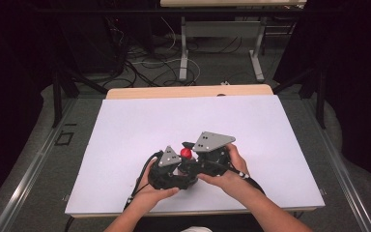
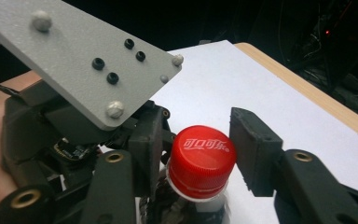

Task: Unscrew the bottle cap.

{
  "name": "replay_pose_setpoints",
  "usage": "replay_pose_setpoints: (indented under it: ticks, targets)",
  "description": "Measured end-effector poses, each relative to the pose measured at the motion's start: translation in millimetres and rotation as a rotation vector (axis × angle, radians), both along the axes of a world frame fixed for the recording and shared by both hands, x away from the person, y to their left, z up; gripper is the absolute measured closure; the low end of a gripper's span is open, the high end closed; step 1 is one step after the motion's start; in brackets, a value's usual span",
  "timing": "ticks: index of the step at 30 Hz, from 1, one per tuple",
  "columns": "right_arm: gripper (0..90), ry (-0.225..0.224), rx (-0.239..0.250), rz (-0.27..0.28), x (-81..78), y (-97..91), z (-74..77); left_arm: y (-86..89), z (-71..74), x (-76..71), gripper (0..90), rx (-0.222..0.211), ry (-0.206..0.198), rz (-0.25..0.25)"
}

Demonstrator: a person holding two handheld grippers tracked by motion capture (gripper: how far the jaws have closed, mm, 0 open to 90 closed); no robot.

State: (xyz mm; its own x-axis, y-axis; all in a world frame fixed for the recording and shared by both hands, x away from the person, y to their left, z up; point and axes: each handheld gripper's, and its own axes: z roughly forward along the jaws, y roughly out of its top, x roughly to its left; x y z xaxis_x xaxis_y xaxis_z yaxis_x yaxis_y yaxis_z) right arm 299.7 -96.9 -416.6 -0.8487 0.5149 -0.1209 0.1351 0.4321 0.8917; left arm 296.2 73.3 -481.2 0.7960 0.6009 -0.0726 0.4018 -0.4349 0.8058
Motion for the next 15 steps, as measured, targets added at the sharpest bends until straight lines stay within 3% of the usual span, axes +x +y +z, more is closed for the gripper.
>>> replay_pose_setpoints:
  ticks: [3,6,7,10,13,14,15]
  targets:
    - [60.6,0.006,0.007,0.023,3.4,-1.7,0.3,1.3,0.5,0.4,30.1,0.008,0.001,-0.012]
    - [61.2,0.032,0.018,0.110,12.4,-7.2,1.1,0.7,0.2,0.3,30.1,0.003,-0.002,-0.008]
    - [61.2,0.032,0.018,0.110,12.4,-7.2,1.1,0.4,0.1,0.0,30.1,0.001,0.001,-0.011]
    - [61.4,0.069,0.011,0.198,22.0,-13.8,3.3,-0.2,0.4,-0.6,30.1,-0.003,0.004,-0.023]
    - [61.4,0.073,0.006,0.309,32.1,-18.8,5.7,0.0,1.8,-1.4,30.1,0.002,0.009,-0.037]
    - [61.4,0.073,0.006,0.309,32.1,-18.8,5.7,-0.5,1.3,-1.6,30.1,-0.005,0.001,-0.038]
    - [61.3,0.065,0.006,0.353,35.2,-20.4,6.0,-0.9,1.4,-2.0,30.1,-0.007,0.002,-0.037]
